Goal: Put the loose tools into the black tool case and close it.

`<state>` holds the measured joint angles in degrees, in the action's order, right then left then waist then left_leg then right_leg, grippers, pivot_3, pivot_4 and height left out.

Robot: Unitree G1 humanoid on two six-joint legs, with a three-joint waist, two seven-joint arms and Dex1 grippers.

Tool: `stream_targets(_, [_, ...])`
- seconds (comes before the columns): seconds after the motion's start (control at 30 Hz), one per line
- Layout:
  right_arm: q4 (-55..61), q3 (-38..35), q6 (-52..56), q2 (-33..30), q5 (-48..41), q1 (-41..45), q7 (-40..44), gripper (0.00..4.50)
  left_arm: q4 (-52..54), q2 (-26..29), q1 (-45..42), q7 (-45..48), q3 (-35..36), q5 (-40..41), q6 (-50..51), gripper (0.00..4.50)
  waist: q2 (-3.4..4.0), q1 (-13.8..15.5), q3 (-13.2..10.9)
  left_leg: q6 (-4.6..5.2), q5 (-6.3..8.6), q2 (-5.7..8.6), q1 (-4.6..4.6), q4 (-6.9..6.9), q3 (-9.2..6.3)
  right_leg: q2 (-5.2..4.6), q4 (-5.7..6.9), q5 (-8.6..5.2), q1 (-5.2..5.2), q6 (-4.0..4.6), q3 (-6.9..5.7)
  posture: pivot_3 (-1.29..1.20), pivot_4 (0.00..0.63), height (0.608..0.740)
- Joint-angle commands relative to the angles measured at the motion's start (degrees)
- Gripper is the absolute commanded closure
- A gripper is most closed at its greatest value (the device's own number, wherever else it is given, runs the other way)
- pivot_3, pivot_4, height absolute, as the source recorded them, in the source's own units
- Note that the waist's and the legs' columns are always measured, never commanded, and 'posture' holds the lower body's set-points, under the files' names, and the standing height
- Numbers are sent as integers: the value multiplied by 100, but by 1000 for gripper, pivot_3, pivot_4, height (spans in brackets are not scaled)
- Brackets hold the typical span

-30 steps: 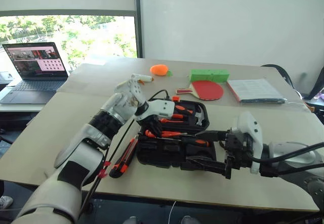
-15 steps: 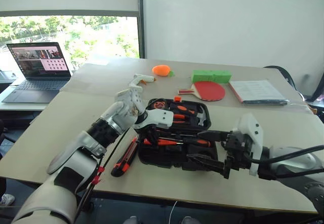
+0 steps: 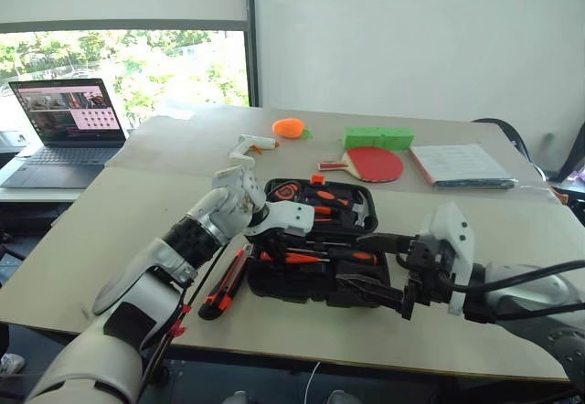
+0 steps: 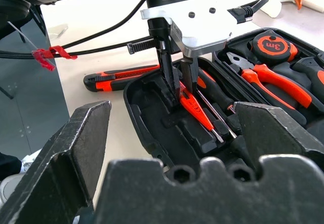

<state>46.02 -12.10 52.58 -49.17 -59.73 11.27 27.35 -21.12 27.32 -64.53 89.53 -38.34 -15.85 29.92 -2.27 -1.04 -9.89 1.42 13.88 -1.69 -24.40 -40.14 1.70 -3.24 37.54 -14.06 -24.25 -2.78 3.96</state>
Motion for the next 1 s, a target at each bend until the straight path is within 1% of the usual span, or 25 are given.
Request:
stream_targets(0.03, [42,-54,-217,46,29,123,-22,0,70,113,110,190,-144,-69,-52,3579,0,-6,0,0,0,0,0,0,0,0,0,0,0,0,1,0,150,736])
stream_targets(0.13, [28,-11,-223,83,78,142,-26,0,51,129,88,193,-106,-46,-38,2688,0,-8,0,0,0,-1,1,2,1,2,0,0,0,0,1,0,150,736])
stream_targets(0.17, [28,2,-225,95,91,145,-27,0,74,138,77,217,-67,-8,8,2314,0,-8,0,0,0,-1,1,2,1,2,0,0,-1,1,1,0,150,736])
stream_targets(0.23, [29,28,-235,117,115,141,-18,0,211,224,5,277,14,197,181,1609,2,-8,1,0,0,-1,2,2,2,2,0,0,0,1,2,0,150,736])
stream_targets(0.37, [-6,61,-274,144,187,119,48,0,658,676,-253,297,-60,954,559,124,2,-2,1,0,0,-2,-1,0,1,2,4,0,-4,1,2,0,150,736])
stream_targets(0.4, [-19,69,-285,146,210,115,65,0,710,735,-287,297,-77,1043,601,22,2,4,1,0,0,-2,-1,1,0,2,4,0,-3,1,2,0,150,736])
stream_targets(0.5, [-81,115,-310,168,281,143,110,0,896,980,-398,297,-42,1407,670,22,2,31,1,0,0,-1,-2,-1,0,0,3,0,-3,0,2,0,150,736])
stream_targets(0.53, [-102,123,-318,176,294,151,126,0,925,1045,-427,297,30,1509,637,443,2,37,1,0,0,0,-2,-1,1,-2,2,-1,-2,0,1,0,150,736])
stream_targets(0.6, [-129,129,-334,182,308,154,156,0,910,1113,-478,297,77,1670,637,790,2,39,1,0,0,2,-3,-3,1,-4,1,-1,-1,-1,0,0,150,736])
stream_targets(0.63, [-148,138,-343,178,328,157,180,0,818,1086,-458,297,122,1644,486,1099,2,37,1,0,0,2,-4,-3,1,-4,0,-1,-2,-1,1,0,150,736])
stream_targets(0.7, [-183,158,-356,168,379,156,226,0,585,918,-394,157,213,1549,309,1930,2,40,1,0,0,1,-2,-2,1,-3,2,-1,-2,-1,0,0,150,736])
stream_targets(0.77, [-201,171,-365,159,421,155,256,0,433,771,-334,19,246,1496,248,2584,2,40,1,0,0,2,-2,-3,1,-2,2,-1,-1,0,-1,0,150,736])
stream_targets(0.8, [-206,173,-370,157,433,154,266,0,388,730,-312,-7,250,1472,208,3071,2,37,1,0,0,2,-2,-4,2,-2,2,-1,-1,-1,-1,0,150,736])
stream_targets(0.87, [-212,163,-359,156,431,166,277,0,305,628,-244,-77,238,1418,147,3656,2,34,1,0,0,2,-2,-4,2,-2,2,-1,-2,-1,0,0,150,736])
stream_targets(0.9, [-210,154,-350,156,427,168,282,0,278,590,-217,-102,237,1394,127,4109,2,31,1,0,0,2,-2,-4,2,-2,2,-1,-2,-1,0,0,150,736])
stream_targets(0.93, [-207,146,-343,155,426,166,288,0,258,566,-191,-121,228,1361,61,4402,2,26,1,0,0,1,-3,-3,2,-1,3,-1,-3,0,0,0,150,736])
stream_targets(1.0, [-203,130,-330,149,415,159,293,0,226,533,-142,-142,212,1289,-38,4463,2,19,1,0,0,1,-3,-3,2,0,3,-1,-4,0,0,0,150,736])
